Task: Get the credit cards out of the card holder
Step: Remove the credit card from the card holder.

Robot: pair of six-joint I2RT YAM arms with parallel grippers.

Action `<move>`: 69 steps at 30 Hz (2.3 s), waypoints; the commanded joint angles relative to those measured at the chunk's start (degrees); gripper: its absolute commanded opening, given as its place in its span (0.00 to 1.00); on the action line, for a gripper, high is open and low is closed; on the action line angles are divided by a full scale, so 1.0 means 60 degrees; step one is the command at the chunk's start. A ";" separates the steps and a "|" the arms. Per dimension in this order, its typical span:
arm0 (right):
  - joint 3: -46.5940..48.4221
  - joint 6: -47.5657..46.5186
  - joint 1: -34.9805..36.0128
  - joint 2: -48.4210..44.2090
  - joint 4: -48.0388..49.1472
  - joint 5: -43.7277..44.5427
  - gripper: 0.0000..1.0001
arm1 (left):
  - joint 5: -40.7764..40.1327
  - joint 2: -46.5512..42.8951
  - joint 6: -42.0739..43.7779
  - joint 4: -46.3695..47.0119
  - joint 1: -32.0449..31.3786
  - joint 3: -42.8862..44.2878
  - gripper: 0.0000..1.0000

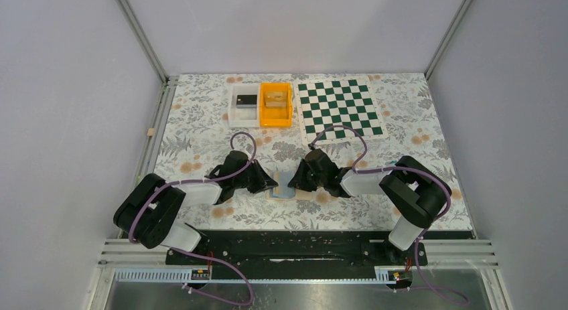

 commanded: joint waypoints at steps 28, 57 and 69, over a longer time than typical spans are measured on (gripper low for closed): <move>0.1644 -0.1137 0.1080 -0.1385 -0.3848 0.1343 0.76 | 0.0175 -0.0970 -0.0250 0.0332 -0.0511 0.0016 0.00; 0.1468 -0.0780 0.1424 -0.1125 -0.3459 0.1498 0.71 | 0.0194 -0.1266 -0.0491 0.0298 -0.0615 -0.0072 0.00; 0.1388 -0.0676 0.1431 -0.1106 -0.3110 0.1338 0.75 | 0.0200 -0.1255 -0.0547 0.0287 -0.0644 -0.0062 0.00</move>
